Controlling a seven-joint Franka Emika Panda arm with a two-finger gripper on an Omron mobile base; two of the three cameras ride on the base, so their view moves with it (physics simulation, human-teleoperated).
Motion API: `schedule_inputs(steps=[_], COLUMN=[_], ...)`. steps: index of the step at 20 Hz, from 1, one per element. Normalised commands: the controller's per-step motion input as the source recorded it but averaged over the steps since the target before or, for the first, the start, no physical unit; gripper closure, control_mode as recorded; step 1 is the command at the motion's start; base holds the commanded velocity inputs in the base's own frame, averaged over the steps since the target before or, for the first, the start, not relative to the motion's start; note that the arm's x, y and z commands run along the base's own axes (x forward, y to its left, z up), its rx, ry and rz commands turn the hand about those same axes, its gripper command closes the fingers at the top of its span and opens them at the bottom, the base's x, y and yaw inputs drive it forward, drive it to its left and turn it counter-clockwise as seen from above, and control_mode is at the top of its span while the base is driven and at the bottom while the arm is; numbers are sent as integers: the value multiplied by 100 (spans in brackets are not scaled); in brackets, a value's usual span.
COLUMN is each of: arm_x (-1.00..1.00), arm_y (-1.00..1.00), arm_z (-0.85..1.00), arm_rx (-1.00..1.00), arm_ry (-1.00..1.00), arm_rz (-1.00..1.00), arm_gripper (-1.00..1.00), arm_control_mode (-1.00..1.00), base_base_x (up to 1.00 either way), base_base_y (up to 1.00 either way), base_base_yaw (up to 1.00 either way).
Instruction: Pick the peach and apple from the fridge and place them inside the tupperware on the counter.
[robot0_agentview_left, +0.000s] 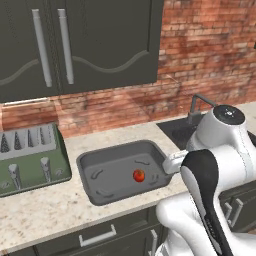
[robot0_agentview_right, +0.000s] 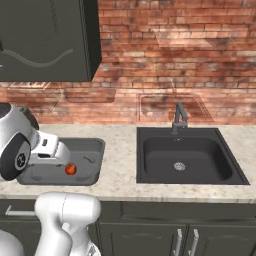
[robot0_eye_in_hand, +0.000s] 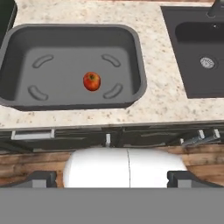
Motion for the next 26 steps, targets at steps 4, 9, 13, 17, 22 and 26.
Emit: schedule_inputs(steps=[4,9,13,17,22,26], arm_x=[-38,-9,0,0,0,0], arm_y=[-4,0,0,0,0,0], arm_z=[10,0,0,0,0,0], arm_rx=[0,0,0,0,0,0], arm_ry=[0,-1,0,0,0,0], arm_rz=[0,0,0,0,0,0], arm_gripper=[-100,-100,-100,-100,-100,-100], arm_control_mode=[-100,100,100,100,100,100], base_base_x=[0,-59,-93,-81,-39,-2], base_base_y=[0,-1,-19,-37,-58,-48], base_base_yaw=[0,-1,-3,-3,-35,-83])
